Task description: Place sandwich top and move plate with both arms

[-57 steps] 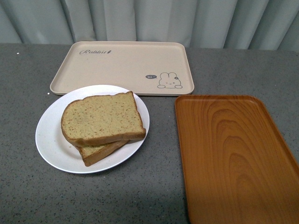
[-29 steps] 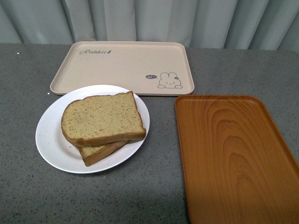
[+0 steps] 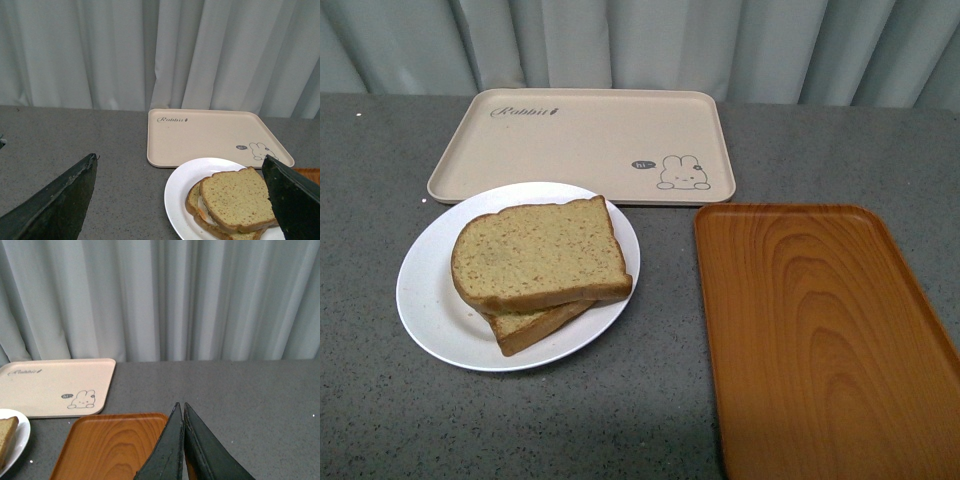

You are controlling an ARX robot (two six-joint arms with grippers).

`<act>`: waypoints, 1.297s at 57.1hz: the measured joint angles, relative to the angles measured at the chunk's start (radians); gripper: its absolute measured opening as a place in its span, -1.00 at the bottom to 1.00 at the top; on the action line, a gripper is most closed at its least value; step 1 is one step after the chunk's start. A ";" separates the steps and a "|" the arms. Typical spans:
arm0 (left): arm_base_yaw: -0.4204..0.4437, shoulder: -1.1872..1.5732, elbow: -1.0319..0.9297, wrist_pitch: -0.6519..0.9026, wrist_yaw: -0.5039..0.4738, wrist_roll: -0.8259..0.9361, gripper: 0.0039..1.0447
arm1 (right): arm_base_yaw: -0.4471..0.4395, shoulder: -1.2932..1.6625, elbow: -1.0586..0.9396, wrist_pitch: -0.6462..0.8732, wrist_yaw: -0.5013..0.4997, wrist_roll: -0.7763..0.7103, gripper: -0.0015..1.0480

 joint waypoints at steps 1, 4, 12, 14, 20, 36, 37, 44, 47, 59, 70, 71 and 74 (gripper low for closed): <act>0.000 0.000 0.000 0.000 0.000 0.000 0.88 | 0.000 0.000 0.000 0.000 0.000 0.000 -0.98; -0.006 0.008 0.003 -0.011 -0.018 -0.007 0.89 | 0.000 0.000 0.000 -0.001 0.000 0.000 -0.98; -0.089 0.315 0.121 -0.252 -0.179 -0.264 0.88 | 0.000 -0.001 0.000 -0.002 0.000 0.000 -0.54; -0.070 0.378 0.133 -0.221 -0.155 -0.292 0.88 | 0.000 -0.001 0.000 -0.002 -0.001 -0.001 -0.44; 0.018 0.606 0.187 -0.055 -0.066 -0.357 0.88 | 0.000 -0.001 0.000 -0.002 0.000 0.000 -0.10; 0.126 1.204 0.329 0.193 0.185 -0.509 0.88 | 0.000 -0.001 0.000 -0.002 0.000 0.000 0.81; 0.129 1.233 0.335 0.200 0.196 -0.526 0.88 | 0.000 -0.001 0.000 -0.002 0.000 0.000 0.84; 0.132 1.356 0.357 0.248 0.246 -0.608 0.88 | 0.000 -0.001 0.000 -0.002 0.000 0.000 0.82; 0.129 1.419 0.370 0.282 0.262 -0.654 0.88 | 0.000 -0.001 0.000 -0.002 0.000 0.000 0.83; 0.048 1.623 0.414 0.380 0.284 -0.801 0.88 | 0.000 -0.001 0.000 -0.002 0.000 0.000 0.83; 0.039 1.732 0.446 0.380 0.293 -0.852 0.88 | 0.000 -0.001 0.000 -0.002 0.000 0.000 0.83; 0.039 1.735 0.447 0.380 0.293 -0.856 0.88 | 0.000 -0.001 0.000 -0.002 0.000 0.000 0.83; 0.037 1.744 0.452 0.373 0.294 -0.870 0.88 | 0.000 -0.001 0.000 -0.002 0.000 0.000 0.83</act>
